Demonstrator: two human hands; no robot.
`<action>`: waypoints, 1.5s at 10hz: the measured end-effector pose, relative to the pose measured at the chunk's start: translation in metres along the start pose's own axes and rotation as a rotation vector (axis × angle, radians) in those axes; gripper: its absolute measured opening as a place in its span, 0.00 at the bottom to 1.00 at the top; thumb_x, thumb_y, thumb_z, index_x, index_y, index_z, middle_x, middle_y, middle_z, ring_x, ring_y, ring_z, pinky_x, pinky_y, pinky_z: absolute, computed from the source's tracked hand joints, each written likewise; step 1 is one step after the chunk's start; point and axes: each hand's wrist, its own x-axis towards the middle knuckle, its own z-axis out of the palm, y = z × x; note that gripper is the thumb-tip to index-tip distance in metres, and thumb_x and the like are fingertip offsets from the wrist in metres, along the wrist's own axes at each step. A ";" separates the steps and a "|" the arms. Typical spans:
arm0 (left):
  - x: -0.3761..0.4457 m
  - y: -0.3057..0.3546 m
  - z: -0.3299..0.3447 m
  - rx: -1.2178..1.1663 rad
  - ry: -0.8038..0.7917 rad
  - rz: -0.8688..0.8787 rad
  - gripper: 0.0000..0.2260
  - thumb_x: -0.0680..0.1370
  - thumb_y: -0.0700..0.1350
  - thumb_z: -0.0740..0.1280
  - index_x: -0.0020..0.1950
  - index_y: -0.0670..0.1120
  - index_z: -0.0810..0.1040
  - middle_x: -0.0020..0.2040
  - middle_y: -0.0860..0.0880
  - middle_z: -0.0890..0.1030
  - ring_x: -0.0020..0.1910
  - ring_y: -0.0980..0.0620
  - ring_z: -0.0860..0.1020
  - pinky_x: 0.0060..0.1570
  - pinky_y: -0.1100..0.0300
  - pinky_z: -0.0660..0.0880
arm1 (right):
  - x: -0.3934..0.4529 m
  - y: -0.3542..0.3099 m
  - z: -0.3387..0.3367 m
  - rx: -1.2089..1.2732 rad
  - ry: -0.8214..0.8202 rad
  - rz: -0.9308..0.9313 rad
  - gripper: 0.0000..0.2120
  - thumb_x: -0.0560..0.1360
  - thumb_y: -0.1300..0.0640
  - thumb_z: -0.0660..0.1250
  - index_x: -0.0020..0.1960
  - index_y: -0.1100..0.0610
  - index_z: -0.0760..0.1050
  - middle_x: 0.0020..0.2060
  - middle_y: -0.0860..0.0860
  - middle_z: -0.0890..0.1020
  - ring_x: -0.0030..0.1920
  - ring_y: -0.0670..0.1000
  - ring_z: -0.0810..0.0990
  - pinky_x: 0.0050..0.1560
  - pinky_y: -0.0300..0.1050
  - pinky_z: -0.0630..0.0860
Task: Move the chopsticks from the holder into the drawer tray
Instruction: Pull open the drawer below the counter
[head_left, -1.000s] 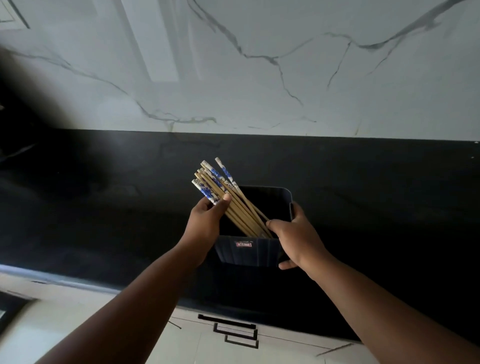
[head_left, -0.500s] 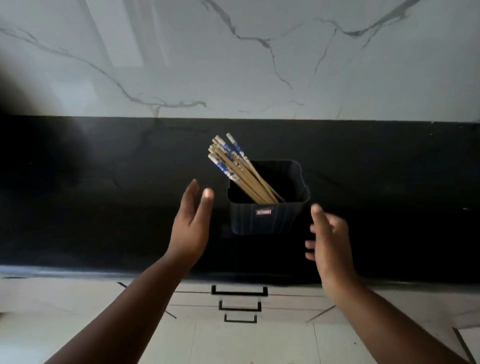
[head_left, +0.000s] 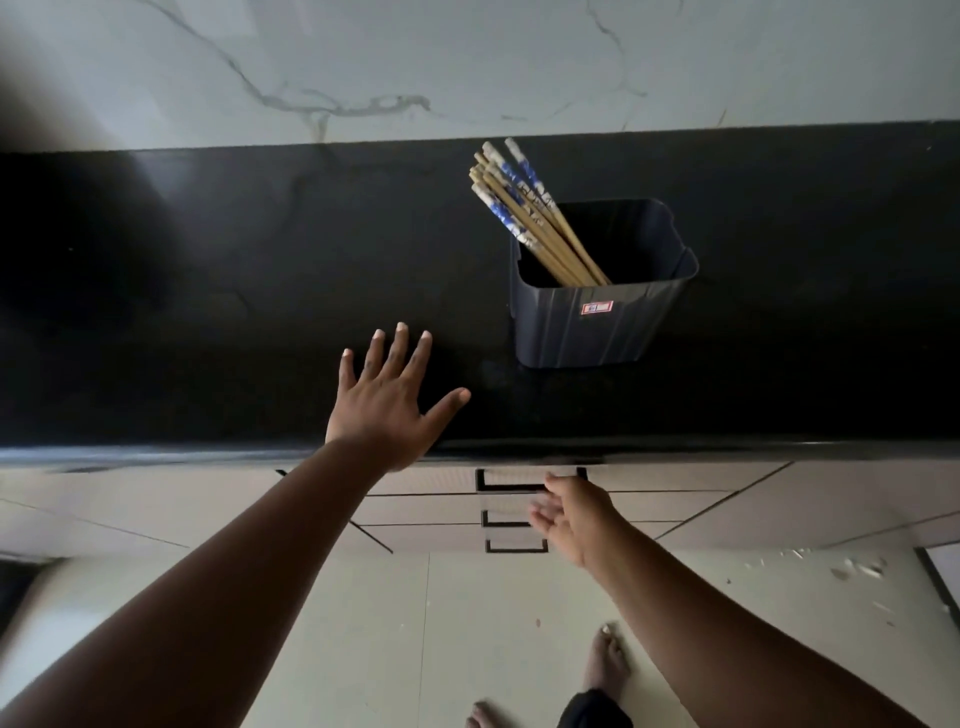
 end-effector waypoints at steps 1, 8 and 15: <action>0.001 -0.002 0.001 -0.005 0.003 0.003 0.41 0.71 0.75 0.37 0.79 0.55 0.43 0.80 0.50 0.43 0.78 0.49 0.39 0.75 0.44 0.39 | 0.011 -0.001 0.000 0.110 -0.036 -0.020 0.06 0.80 0.69 0.60 0.45 0.65 0.73 0.44 0.60 0.78 0.49 0.57 0.79 0.63 0.56 0.74; 0.000 -0.001 0.001 -0.029 0.032 -0.005 0.42 0.71 0.76 0.38 0.79 0.55 0.45 0.81 0.50 0.45 0.79 0.49 0.41 0.75 0.44 0.40 | -0.072 0.064 -0.097 -0.942 0.190 -0.196 0.26 0.70 0.37 0.70 0.58 0.55 0.71 0.50 0.48 0.76 0.50 0.53 0.80 0.43 0.43 0.78; -0.001 -0.001 0.003 -0.015 0.035 -0.008 0.40 0.72 0.75 0.38 0.79 0.55 0.47 0.81 0.50 0.46 0.79 0.48 0.43 0.75 0.44 0.41 | -0.131 0.048 -0.137 -1.775 0.092 -0.988 0.27 0.79 0.38 0.51 0.76 0.45 0.60 0.74 0.44 0.63 0.75 0.50 0.61 0.72 0.49 0.63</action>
